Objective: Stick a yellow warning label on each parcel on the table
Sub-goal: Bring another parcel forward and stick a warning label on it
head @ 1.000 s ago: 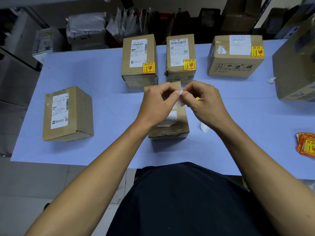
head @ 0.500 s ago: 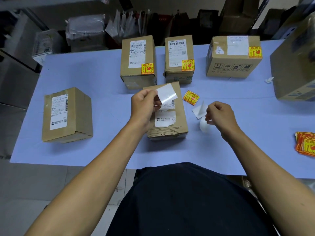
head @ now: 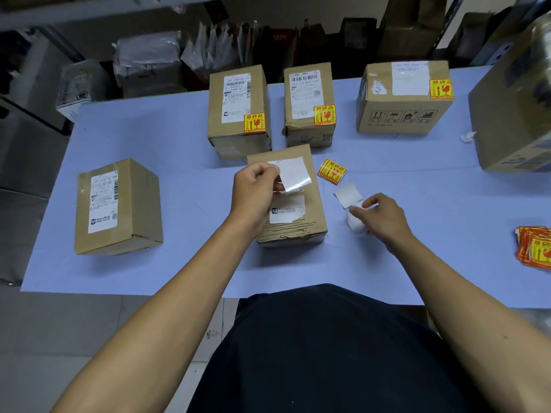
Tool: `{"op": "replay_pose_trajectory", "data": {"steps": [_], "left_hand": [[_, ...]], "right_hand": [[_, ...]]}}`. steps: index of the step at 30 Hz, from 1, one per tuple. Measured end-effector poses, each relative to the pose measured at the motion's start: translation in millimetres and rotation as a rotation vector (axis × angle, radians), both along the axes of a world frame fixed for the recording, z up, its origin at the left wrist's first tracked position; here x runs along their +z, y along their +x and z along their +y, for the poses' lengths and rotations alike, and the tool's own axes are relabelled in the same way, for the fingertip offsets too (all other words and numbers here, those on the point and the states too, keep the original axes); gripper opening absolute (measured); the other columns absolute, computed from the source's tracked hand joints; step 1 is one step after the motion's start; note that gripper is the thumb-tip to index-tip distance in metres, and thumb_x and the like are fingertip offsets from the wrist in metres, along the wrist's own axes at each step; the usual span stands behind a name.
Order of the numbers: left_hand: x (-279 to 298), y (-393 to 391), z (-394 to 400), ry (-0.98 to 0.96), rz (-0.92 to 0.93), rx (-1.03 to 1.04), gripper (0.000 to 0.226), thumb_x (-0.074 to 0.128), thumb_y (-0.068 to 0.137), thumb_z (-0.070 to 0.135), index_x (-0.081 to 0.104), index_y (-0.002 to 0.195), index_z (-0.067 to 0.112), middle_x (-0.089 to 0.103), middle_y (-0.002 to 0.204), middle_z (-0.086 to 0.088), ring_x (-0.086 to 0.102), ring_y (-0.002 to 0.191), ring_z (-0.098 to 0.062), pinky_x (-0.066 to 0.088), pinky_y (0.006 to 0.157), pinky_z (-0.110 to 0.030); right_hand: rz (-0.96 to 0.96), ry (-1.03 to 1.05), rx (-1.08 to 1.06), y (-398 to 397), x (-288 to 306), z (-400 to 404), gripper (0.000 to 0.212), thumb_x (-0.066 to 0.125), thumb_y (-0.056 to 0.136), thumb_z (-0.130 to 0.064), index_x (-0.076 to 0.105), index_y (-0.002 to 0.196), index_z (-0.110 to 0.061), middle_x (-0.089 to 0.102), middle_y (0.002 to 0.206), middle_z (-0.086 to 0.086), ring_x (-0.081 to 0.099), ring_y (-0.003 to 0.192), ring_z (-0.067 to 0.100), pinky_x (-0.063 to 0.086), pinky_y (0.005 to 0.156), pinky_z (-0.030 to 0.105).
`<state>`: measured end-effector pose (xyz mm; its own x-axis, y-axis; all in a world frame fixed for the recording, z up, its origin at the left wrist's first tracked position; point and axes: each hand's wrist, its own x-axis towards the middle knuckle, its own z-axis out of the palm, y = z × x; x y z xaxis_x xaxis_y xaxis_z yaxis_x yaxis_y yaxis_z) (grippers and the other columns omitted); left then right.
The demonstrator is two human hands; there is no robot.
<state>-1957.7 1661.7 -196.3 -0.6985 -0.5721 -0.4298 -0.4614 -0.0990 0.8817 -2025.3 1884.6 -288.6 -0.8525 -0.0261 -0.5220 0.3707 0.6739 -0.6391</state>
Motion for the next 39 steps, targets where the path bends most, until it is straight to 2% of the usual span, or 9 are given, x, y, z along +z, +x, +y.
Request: {"op": "replay_pose_trajectory", "data": {"steps": [3, 7, 12, 18, 21, 25, 28, 35, 39], "left_hand": [[-2.5, -1.9, 2.2, -0.143, -0.050, -0.027, 0.018, 0.056, 0.090, 0.017, 0.069, 0.078, 0.016, 0.072, 0.083, -0.001, 0.070, 0.073, -0.017, 0.060, 0.074, -0.040], [3.1, -8.4, 15.9, -0.257, -0.081, -0.115, 0.021, 0.056, 0.085, 0.019, 0.068, 0.069, 0.022, 0.072, 0.075, 0.007, 0.071, 0.083, -0.020, 0.059, 0.077, -0.042], [2.6, -14.8, 27.1, 0.044, -0.071, -0.018, 0.019, 0.058, 0.083, 0.020, 0.067, 0.067, 0.014, 0.071, 0.079, -0.017, 0.072, 0.083, -0.037, 0.060, 0.081, -0.056], [10.3, -11.1, 28.0, 0.424, 0.023, 0.025, 0.013, 0.058, 0.093, 0.008, 0.064, 0.081, 0.010, 0.066, 0.073, -0.005, 0.069, 0.065, -0.020, 0.058, 0.077, -0.037], [10.0, -8.2, 24.9, 0.470, 0.020, 0.003, 0.014, 0.058, 0.095, 0.016, 0.066, 0.085, 0.012, 0.069, 0.080, -0.004, 0.069, 0.069, -0.019, 0.057, 0.074, -0.034], [3.7, -4.5, 18.9, 0.289, -0.039, -0.012, 0.005, 0.062, 0.095, 0.016, 0.065, 0.092, 0.015, 0.069, 0.092, -0.006, 0.065, 0.082, -0.021, 0.054, 0.069, -0.032], [2.9, -0.2, 17.2, 0.256, -0.051, -0.114, 0.007, 0.063, 0.095, 0.015, 0.065, 0.089, 0.016, 0.069, 0.093, -0.009, 0.064, 0.079, -0.020, 0.053, 0.064, -0.028], [5.5, 2.5, 14.3, 0.270, -0.098, -0.158, 0.007, 0.060, 0.095, 0.012, 0.064, 0.090, 0.011, 0.061, 0.076, -0.007, 0.054, 0.055, -0.013, 0.045, 0.056, -0.025], [2.5, 7.4, 11.4, 0.165, -0.177, -0.214, 0.013, 0.062, 0.093, 0.009, 0.062, 0.081, 0.010, 0.060, 0.066, -0.004, 0.055, 0.045, -0.009, 0.040, 0.044, -0.020]], "right_hand": [[0.123, 0.070, 0.110, -4.0, 17.2, -13.0, 0.021, 0.066, 0.088, -0.038, 0.062, 0.097, -0.019, 0.062, 0.098, 0.002, 0.055, 0.091, 0.023, 0.042, 0.073, 0.032], [0.317, -0.048, 0.237, -7.8, 54.8, -41.1, 0.007, 0.063, 0.088, -0.027, 0.066, 0.086, -0.021, 0.067, 0.078, 0.000, 0.060, 0.079, 0.021, 0.040, 0.064, 0.030], [0.463, -0.179, 0.419, 1.6, 87.3, -75.3, 0.010, 0.069, 0.087, -0.029, 0.071, 0.088, -0.019, 0.070, 0.079, -0.007, 0.063, 0.075, 0.013, 0.050, 0.072, 0.031], [0.451, -0.234, 0.384, 5.7, 81.9, -78.7, 0.011, 0.071, 0.085, -0.028, 0.067, 0.087, -0.017, 0.070, 0.081, -0.007, 0.065, 0.077, 0.013, 0.055, 0.076, 0.036], [0.370, -0.302, 0.308, 4.4, 79.4, -76.8, 0.006, 0.070, 0.088, -0.023, 0.068, 0.085, -0.018, 0.070, 0.079, -0.004, 0.064, 0.075, 0.014, 0.054, 0.073, 0.033], [0.012, -0.632, 0.018, -0.1, 89.2, -70.7, 0.013, 0.066, 0.095, -0.013, 0.064, 0.082, -0.017, 0.069, 0.084, 0.003, 0.066, 0.075, 0.014, 0.057, 0.068, 0.028], [-0.195, -0.736, -0.014, -0.6, 96.3, -64.2, 0.012, 0.063, 0.097, -0.015, 0.064, 0.086, -0.016, 0.071, 0.090, 0.007, 0.069, 0.078, 0.017, 0.059, 0.067, 0.026], [-0.172, -0.593, 0.037, 1.3, 89.2, -58.9, 0.015, 0.067, 0.094, -0.012, 0.065, 0.081, -0.017, 0.069, 0.085, 0.004, 0.067, 0.068, 0.015, 0.058, 0.063, 0.027], [-0.109, -0.491, 0.088, 7.3, 84.6, -56.4, 0.015, 0.069, 0.092, -0.011, 0.066, 0.078, -0.016, 0.066, 0.077, -0.001, 0.062, 0.067, 0.011, 0.054, 0.064, 0.028]]}}
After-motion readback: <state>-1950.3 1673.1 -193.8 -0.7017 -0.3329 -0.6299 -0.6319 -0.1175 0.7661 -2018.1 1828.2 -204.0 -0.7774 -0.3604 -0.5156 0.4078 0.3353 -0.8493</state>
